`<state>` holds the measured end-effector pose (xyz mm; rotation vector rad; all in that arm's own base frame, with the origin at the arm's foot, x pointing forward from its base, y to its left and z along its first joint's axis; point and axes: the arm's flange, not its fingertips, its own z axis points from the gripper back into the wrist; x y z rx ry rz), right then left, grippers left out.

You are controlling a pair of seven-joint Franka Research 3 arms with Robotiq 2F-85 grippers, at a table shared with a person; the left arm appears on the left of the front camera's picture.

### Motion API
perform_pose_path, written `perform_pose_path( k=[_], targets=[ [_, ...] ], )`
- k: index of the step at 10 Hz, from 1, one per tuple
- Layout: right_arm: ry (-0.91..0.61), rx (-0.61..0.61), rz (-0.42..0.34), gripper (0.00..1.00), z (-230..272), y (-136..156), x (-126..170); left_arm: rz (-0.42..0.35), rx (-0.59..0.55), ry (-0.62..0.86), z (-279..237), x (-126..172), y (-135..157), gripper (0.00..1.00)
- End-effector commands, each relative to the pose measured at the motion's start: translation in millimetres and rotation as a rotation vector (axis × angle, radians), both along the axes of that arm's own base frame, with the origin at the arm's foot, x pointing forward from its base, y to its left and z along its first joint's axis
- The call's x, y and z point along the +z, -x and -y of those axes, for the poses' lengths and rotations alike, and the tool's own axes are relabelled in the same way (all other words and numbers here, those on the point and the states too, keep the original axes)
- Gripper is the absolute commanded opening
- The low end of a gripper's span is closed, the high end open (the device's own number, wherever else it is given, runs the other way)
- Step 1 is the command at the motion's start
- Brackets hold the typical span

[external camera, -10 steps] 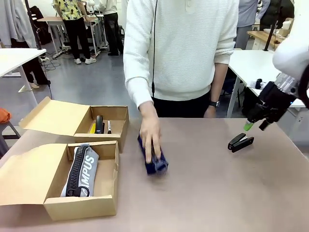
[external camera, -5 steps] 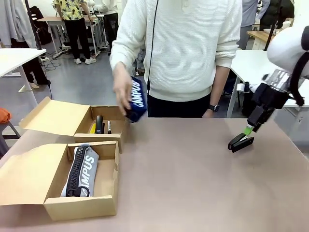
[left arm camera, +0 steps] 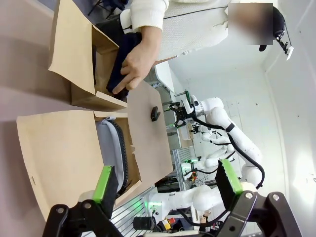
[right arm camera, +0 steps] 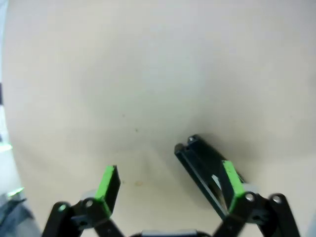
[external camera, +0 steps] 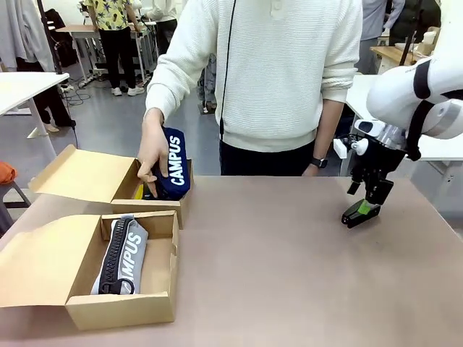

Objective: Place items inside the box.
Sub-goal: Pick up a Pencil pouch or Stapler and place it inside the Mailer Box closest to the robot.

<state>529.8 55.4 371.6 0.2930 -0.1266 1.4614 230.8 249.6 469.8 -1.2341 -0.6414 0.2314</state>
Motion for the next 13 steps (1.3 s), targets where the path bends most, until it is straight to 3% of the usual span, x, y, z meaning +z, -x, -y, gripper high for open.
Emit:
perform_pose_path(
  k=[1, 2, 3, 5, 9, 13],
  targets=[
    [0.002, -0.008, 0.001, 1.00, -4, 1, 3, 0.027, -0.003, 0.006, 1, 3, 0, 1.00],
    [0.010, 0.306, 0.177, 1.00, -15, 10, 6, 0.027, -0.003, 0.006, 1, 3, 0, 1.00],
    [0.082, 0.357, 0.264, 1.00, -10, 0, -3, 0.027, -0.003, 0.006, 1, 3, 0, 1.00],
    [0.100, 0.415, 0.318, 1.00, -2, -16, -20, 0.027, -0.003, 0.006, 1, 3, 0, 1.00],
    [0.145, 0.446, 0.226, 1.00, 7, -34, -51, 0.027, -0.003, 0.006, 1, 3, 0, 1.00],
    [0.186, 0.448, 0.195, 1.00, 13, -45, -75, 0.027, -0.003, 0.006, 1, 3, 0, 1.00]
  ],
)
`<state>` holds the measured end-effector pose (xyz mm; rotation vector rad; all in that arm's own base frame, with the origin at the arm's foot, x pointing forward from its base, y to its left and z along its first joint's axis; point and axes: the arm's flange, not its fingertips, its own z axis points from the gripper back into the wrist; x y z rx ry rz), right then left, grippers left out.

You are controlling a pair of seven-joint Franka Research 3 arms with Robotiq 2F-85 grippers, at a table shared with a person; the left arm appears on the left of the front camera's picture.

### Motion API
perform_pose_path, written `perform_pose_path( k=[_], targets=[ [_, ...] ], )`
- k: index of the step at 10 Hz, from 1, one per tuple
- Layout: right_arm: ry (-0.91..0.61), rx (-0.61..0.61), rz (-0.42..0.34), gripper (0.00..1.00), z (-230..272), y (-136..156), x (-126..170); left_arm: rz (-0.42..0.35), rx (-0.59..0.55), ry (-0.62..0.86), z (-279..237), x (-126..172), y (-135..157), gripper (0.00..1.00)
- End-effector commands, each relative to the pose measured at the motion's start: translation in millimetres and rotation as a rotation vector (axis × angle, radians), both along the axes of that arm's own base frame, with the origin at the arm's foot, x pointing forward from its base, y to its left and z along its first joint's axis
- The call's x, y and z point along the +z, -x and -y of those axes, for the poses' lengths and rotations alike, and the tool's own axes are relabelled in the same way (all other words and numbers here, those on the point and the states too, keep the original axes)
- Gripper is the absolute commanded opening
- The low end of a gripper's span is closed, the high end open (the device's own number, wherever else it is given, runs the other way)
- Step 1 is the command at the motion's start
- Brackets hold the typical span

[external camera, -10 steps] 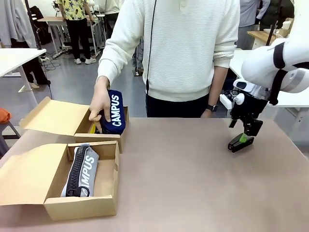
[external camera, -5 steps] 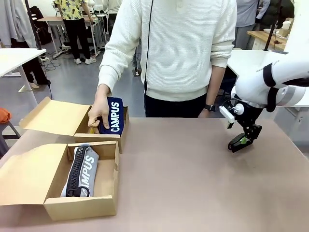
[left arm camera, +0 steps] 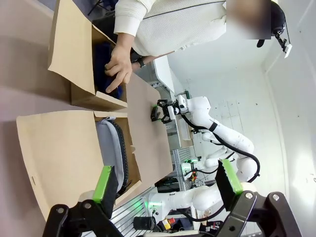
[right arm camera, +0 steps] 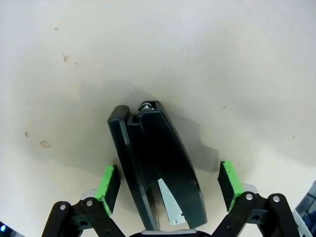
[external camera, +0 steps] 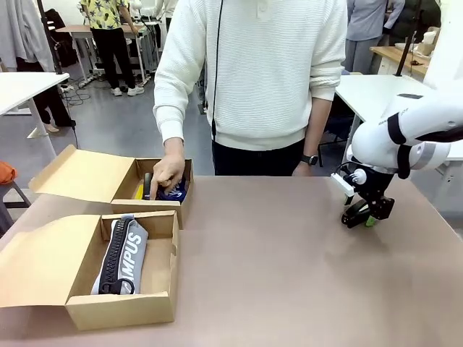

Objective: Place items inside the box.
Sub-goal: Pick up a Pencil pouch or Stapler and place it inside the Mailer Box closest to the robot.

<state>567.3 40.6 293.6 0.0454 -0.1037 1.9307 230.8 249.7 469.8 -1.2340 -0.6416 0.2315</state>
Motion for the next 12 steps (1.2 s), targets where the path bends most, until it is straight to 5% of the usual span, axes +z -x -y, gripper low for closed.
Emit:
perform_pose_path(
  k=[1, 2, 3, 4, 5, 6, 7, 9, 12],
  targets=[
    [0.034, -0.002, -0.004, 1.00, -2, -8, 0, 0.027, -0.003, 0.006, 1, 3, 0, 1.00],
    [0.038, -0.004, -0.007, 1.00, -2, -8, -1, 0.027, -0.003, 0.006, 1, 3, 0, 1.00],
    [0.025, -0.001, -0.011, 0.41, -2, -8, 0, 0.027, -0.003, 0.006, 1, 3, 0, 1.00],
    [0.033, -0.005, -0.006, 0.40, -1, -7, 1, 0.027, -0.003, 0.006, 1, 3, 0, 1.00],
    [0.037, -0.013, -0.013, 0.00, 0, -7, 1, 0.027, -0.003, 0.006, 1, 3, 0, 1.00],
    [0.039, -0.022, -0.016, 0.38, 1, -6, 1, 0.027, -0.003, 0.006, 1, 3, 0, 1.00],
    [0.040, -0.027, -0.013, 0.00, 2, -5, 3, 0.027, -0.003, 0.006, 1, 3, 0, 1.00],
    [0.039, -0.072, -0.020, 0.00, 0, -2, 10, 0.027, -0.003, 0.006, 1, 3, 0, 1.00],
    [-0.017, -0.349, -0.131, 0.00, -18, 21, 47, 0.027, -0.003, 0.006, 1, 3, 0, 1.00]
  ],
)
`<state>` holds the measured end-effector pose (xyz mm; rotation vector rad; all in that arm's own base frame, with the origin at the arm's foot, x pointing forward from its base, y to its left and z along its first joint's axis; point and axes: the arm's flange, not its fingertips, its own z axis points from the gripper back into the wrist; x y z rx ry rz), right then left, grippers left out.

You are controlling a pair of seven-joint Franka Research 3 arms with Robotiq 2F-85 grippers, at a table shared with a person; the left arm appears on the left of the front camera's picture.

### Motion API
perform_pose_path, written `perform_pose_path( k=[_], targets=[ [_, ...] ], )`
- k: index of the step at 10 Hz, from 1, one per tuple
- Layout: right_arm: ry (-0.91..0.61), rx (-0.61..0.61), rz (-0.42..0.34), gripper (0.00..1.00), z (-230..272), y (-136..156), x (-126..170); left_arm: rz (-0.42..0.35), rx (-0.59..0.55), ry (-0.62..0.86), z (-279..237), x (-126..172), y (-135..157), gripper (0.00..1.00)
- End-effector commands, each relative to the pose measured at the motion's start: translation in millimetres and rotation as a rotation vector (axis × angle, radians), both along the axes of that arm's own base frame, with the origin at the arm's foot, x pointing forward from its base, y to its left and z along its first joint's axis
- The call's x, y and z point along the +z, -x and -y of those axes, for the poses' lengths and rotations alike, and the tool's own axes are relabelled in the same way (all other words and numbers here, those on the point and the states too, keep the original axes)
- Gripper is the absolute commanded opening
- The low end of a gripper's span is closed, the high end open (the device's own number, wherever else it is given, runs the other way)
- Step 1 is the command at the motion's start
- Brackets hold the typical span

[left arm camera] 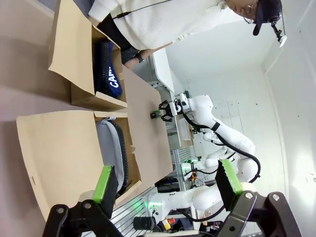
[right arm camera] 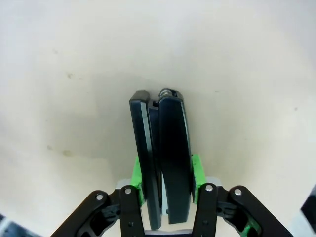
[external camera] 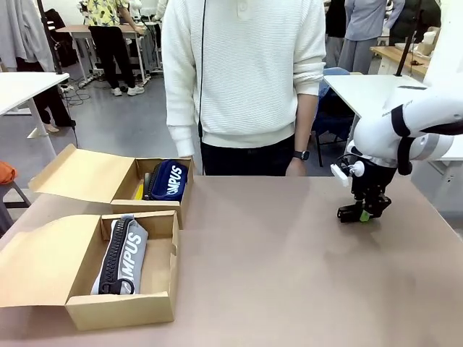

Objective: Place items inside the box.
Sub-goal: Pick up a Pencil pouch or Stapler and place it inside the Mailer Box closest to the robot.

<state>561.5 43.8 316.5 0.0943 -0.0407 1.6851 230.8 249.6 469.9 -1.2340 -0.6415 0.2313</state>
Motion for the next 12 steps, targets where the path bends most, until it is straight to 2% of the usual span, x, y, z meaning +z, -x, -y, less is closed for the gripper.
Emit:
perform_pose_path(
  k=[1, 2, 3, 5, 6, 7, 8, 11, 12],
  targets=[
    [-0.033, -0.201, -0.137, 0.00, -29, 47, 52, 0.027, -0.003, 0.006, 1, 3, 0, 1.00],
    [0.009, -0.241, -0.122, 0.00, -45, 87, 79, 0.027, -0.003, 0.006, 1, 3, 0, 1.00],
    [0.068, -0.308, -0.058, 0.00, -59, 129, 101, 0.027, -0.003, 0.006, 1, 3, 0, 1.00],
    [0.153, -0.427, -0.016, 0.00, -79, 211, 109, 0.027, -0.003, 0.006, 1, 3, 0, 1.00],
    [0.149, -0.434, 0.004, 0.00, -82, 238, 104, 0.027, -0.003, 0.006, 1, 3, 0, 1.00],
    [0.123, -0.416, 0.053, 0.00, -81, 243, 102, 0.027, -0.003, 0.006, 1, 3, 0, 1.00],
    [0.107, -0.401, -0.021, 0.34, -78, 215, 110, 0.027, -0.003, 0.006, 1, 3, 0, 1.00],
    [0.107, -0.401, -0.021, 0.34, -78, 215, 110, 0.027, -0.003, 0.006, 1, 3, 0, 1.00],
    [0.101, -0.411, -0.021, 0.41, -77, 232, 105, 0.027, -0.003, 0.006, 1, 3, 0, 1.00]
  ],
)
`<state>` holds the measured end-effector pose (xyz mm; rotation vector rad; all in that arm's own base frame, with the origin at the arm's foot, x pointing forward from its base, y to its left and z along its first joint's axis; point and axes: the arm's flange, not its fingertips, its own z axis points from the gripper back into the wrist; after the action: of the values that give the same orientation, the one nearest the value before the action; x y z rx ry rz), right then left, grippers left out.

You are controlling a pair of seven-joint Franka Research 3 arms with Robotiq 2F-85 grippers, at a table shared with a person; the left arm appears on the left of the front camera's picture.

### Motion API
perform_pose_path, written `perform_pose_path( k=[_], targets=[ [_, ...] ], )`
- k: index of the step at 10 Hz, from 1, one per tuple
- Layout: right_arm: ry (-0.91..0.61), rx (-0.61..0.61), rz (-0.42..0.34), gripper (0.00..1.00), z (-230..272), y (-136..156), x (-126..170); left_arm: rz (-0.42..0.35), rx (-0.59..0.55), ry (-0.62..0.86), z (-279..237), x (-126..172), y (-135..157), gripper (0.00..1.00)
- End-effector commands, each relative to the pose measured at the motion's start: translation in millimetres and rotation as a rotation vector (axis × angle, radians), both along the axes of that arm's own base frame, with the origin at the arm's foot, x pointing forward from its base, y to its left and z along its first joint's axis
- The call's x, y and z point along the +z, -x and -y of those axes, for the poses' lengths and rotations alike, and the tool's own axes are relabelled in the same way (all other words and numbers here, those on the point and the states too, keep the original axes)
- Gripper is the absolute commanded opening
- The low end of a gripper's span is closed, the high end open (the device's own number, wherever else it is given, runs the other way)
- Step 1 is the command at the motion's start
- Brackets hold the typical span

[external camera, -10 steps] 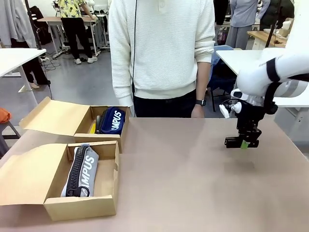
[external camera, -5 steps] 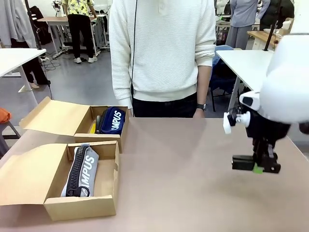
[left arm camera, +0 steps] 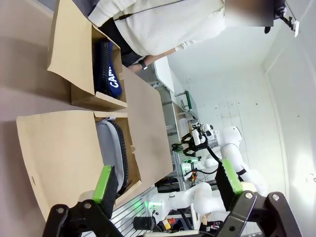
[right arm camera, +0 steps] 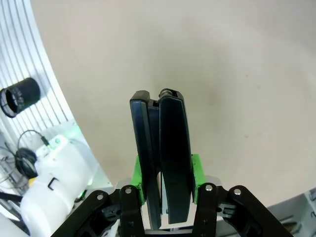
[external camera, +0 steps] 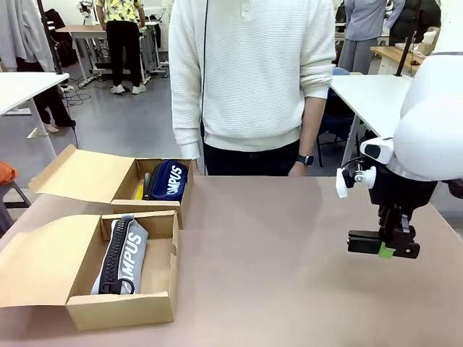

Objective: Place items inside the box.
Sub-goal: Pick up a Pencil pouch or Stapler and place it inside the Mailer Box closest to the robot.

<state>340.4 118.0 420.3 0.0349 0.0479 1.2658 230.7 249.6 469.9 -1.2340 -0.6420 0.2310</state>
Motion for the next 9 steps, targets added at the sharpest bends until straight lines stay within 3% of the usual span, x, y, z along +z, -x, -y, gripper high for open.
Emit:
perform_pose_path(
  k=[1, 4, 7, 9],
  targets=[
    [-0.063, -0.030, 0.034, 0.41, -13, -1, 4, 0.026, -0.003, 0.006, 1, 3, 0, 1.00],
    [-0.124, -0.077, 0.001, 0.41, -81, 43, 20, 0.026, -0.003, 0.006, 1, 3, 0, 1.00],
    [-0.158, -0.370, -0.061, 0.41, -143, 86, 22, 0.026, -0.003, 0.006, 1, 3, 0, 1.00],
    [-0.242, -0.599, -0.120, 0.41, -209, 84, 25, 0.026, -0.003, 0.006, 1, 3, 0, 1.00]
  ],
)
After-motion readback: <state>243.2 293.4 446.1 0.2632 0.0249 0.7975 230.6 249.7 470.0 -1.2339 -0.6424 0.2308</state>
